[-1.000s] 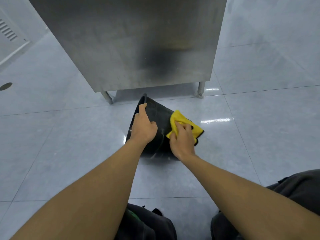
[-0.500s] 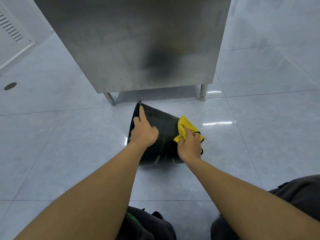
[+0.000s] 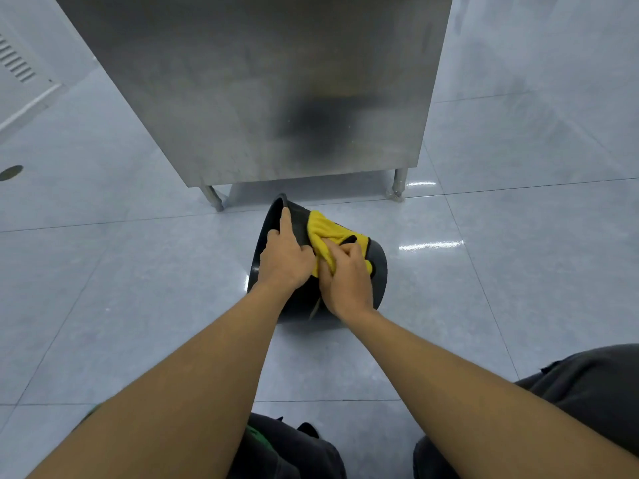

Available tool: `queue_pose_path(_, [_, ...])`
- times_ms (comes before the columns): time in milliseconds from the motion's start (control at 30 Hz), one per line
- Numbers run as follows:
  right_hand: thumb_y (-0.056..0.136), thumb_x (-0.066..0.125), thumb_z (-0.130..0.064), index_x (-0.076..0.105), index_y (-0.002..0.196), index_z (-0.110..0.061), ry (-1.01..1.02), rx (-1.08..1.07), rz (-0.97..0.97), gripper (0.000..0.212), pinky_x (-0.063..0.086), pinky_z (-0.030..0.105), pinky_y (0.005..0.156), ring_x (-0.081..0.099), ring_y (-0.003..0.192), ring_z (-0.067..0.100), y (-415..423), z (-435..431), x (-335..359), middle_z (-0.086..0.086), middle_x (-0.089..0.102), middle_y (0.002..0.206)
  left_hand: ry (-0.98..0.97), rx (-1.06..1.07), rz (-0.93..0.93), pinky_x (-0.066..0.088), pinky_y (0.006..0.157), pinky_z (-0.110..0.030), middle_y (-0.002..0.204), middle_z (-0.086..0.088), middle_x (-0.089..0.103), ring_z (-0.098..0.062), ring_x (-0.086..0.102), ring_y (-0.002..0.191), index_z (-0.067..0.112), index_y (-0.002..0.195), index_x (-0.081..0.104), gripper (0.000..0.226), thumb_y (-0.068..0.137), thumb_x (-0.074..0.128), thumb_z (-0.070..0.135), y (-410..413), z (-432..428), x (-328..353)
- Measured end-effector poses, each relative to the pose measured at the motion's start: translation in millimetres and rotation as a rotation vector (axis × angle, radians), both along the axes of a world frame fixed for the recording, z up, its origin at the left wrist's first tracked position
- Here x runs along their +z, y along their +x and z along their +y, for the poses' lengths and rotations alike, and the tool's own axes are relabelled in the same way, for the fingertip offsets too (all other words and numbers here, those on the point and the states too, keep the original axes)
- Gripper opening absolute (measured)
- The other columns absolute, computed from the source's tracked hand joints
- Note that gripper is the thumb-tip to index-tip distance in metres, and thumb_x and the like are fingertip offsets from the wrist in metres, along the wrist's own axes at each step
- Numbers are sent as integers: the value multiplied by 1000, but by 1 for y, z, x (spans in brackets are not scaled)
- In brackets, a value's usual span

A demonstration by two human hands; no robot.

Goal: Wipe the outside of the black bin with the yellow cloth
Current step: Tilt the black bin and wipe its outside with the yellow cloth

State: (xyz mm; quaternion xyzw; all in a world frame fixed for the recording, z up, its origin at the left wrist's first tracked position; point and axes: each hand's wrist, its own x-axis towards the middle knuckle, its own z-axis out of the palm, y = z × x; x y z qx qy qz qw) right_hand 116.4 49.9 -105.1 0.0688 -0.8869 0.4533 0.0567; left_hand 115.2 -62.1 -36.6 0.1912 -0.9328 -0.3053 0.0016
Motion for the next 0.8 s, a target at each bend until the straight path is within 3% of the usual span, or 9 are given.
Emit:
queue_pose_path(100, [99, 48, -33, 50, 136, -33, 67, -154, -152, 37, 49, 34, 76, 54, 92, 24, -2, 16, -15, 1, 42, 110, -21, -2, -67, 47, 65, -40, 102, -19, 58, -30, 58, 77, 39, 156, -13, 90, 92, 48, 21, 1, -4, -8])
queue_pose_path(200, [101, 47, -30, 46, 141, -30, 48, -232, -236, 40, 46, 31, 74, 54, 93, 24, 1, 28, -26, 2, 41, 113, 83, -3, -64, 53, 66, -42, 97, -21, 62, -29, 61, 74, 41, 154, -14, 90, 92, 48, 22, 0, -3, -8])
queue_pose_path(333, [97, 48, -22, 56, 133, -26, 31, -230, -174, 38, 43, 31, 73, 57, 100, 27, 4, 23, -18, 4, 48, 124, 78, 6, -30, 55, 78, -48, 105, -18, 62, -33, 63, 85, 39, 155, -6, 84, 89, 45, 28, -3, 3, -3])
queue_pose_path(400, [94, 52, -21, 58, 132, -24, 19, -123, -67, 38, 46, 32, 75, 56, 100, 23, 8, 17, -9, 3, 51, 122, 50, 21, -14, 51, 87, -48, 116, -17, 59, -35, 61, 96, 29, 157, 3, 80, 90, 47, 25, -4, 2, 0])
queue_pose_path(500, [93, 58, -22, 59, 133, -23, -13, 95, 92, 40, 49, 29, 74, 52, 96, 15, 11, 4, 1, -2, 52, 114, 72, 71, 25, 46, 80, -42, 118, -16, 58, -35, 59, 94, 14, 137, 21, 57, 89, 51, 18, -1, 1, 3])
queue_pose_path(600, [94, 56, -25, 56, 135, -28, 21, 100, 111, 41, 49, 26, 68, 50, 93, 13, 9, -3, 2, -5, 49, 112, 65, 49, 73, 47, 81, -44, 118, -16, 54, -35, 57, 97, 9, 124, 29, 43, 88, 53, 14, -2, 1, 4])
queue_pose_path(700, [95, 51, -23, 54, 136, -31, 54, -22, 23, 42, 51, 34, 71, 51, 95, 18, 3, 4, -6, -1, 46, 115, -120, -14, 78, 40, 95, -44, 135, -20, 40, -39, 46, 116, 3, 144, 29, 59, 91, 54, 11, -2, -2, 2])
queue_pose_path(800, [98, 48, -26, 52, 137, -34, 90, -165, -124, 40, 48, 34, 74, 54, 97, 26, 2, 19, -21, 2, 42, 114, -189, 6, -57, 48, 95, -48, 145, -16, 33, -37, 48, 117, 18, 159, 3, 77, 97, 49, 16, 2, -5, -2])
